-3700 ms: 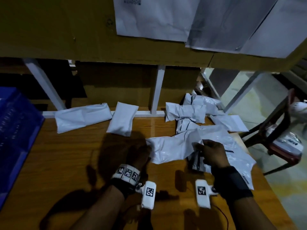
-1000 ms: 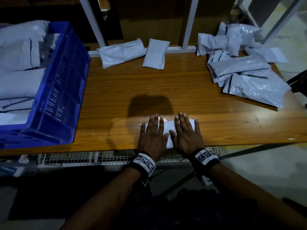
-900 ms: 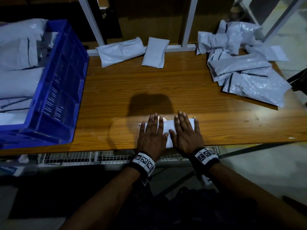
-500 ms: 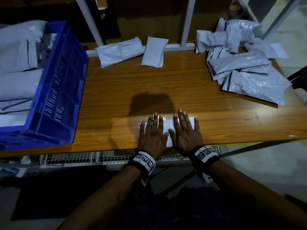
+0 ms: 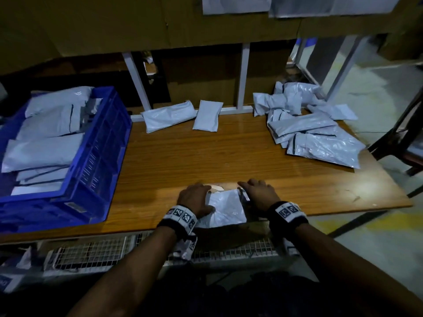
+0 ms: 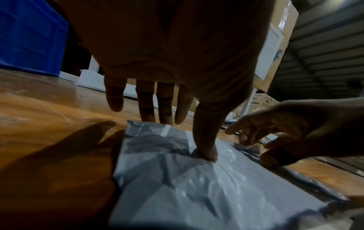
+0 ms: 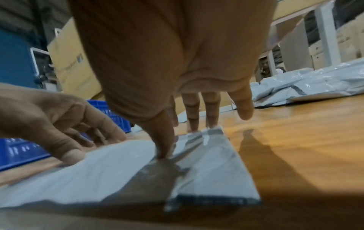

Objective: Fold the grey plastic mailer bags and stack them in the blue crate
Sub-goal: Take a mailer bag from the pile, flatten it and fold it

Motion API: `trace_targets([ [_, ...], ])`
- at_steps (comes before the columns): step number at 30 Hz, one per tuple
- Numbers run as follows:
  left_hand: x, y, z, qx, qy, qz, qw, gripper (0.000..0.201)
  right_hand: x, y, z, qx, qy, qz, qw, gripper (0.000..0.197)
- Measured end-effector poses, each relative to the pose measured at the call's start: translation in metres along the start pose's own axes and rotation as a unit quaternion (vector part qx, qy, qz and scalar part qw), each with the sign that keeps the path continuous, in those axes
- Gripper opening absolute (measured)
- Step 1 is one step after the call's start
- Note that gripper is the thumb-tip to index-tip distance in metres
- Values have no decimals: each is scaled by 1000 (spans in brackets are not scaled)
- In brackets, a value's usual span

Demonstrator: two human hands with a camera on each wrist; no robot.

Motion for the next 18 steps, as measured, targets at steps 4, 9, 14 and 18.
trace_targets([
  [4,22,-2,5,-13,17,49,999,78,26,2,1,9,-9,42,999,41],
  [9,56,31,29,-121,-44,275,953,29,71,29,-3,36,-3,243,969,24],
  [14,23,59,18,-142,-34,361,921,15,45,58,-11,63,-5,325,944,19],
  [18,-34,67,2,-127,-6,201,971,51,-24,75,-17,44,-9,194,980,31],
])
Point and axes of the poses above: each hand's wrist, its own y-axis away from the middle knuckle, its own x-axis out of the back of the hand, z = x × y, the point moved 7 cm from there along -y, towards the middle knuckle, and after that the axes turned 2 degrees about y, right-handed, at the moved point
